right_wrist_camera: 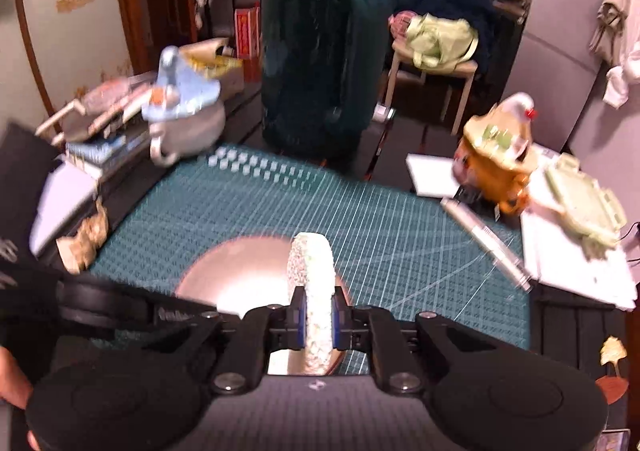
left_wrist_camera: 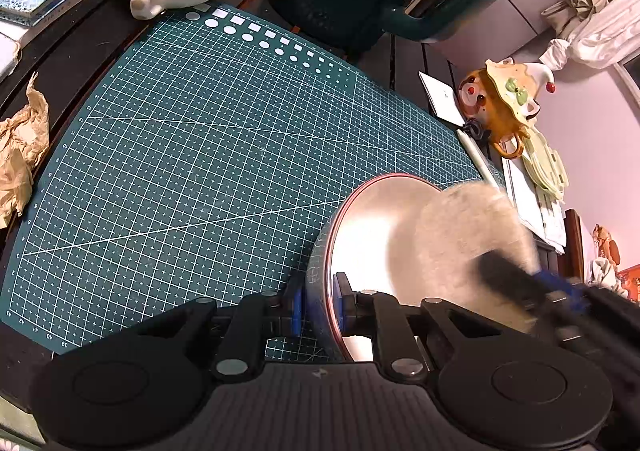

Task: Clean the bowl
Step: 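Hold the bowl with the left tool while the right tool circles the sponge over the bottom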

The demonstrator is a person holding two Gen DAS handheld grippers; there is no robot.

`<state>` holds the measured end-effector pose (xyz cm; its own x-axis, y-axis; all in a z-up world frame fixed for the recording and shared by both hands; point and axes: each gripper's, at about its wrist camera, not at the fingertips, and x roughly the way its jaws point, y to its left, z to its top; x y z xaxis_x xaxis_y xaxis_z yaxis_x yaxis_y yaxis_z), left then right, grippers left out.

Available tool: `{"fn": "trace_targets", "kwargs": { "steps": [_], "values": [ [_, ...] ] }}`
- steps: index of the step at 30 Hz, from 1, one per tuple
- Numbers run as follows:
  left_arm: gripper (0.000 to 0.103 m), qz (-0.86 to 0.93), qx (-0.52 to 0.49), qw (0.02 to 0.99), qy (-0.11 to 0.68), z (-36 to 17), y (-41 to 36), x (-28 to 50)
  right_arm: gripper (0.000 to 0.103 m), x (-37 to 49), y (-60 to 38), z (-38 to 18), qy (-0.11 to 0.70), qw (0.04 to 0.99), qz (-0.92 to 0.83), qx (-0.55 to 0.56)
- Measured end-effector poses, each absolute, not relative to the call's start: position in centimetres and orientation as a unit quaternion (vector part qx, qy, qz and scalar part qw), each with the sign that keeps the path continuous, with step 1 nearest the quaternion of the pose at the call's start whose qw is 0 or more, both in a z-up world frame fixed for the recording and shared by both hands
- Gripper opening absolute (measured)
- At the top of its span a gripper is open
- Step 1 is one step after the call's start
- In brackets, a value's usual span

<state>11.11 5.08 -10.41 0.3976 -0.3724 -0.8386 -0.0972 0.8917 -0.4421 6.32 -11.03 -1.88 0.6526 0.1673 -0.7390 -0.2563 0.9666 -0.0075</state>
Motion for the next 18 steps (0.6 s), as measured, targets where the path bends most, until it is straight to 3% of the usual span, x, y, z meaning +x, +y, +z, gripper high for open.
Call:
{"fn": "trace_targets", "kwargs": {
  "steps": [10,18],
  "values": [
    [0.014,-0.084,-0.213,0.809,0.541,-10.3,4.9,11.0,0.011,8.0,-10.2,-5.5,0.462,0.875,0.143,-0.038],
    [0.014,-0.085,-0.214,0.809,0.541,-10.2,4.9,11.0,0.011,7.4,-11.2,-3.4,0.424,0.897,0.113,-0.053]
  ]
}}
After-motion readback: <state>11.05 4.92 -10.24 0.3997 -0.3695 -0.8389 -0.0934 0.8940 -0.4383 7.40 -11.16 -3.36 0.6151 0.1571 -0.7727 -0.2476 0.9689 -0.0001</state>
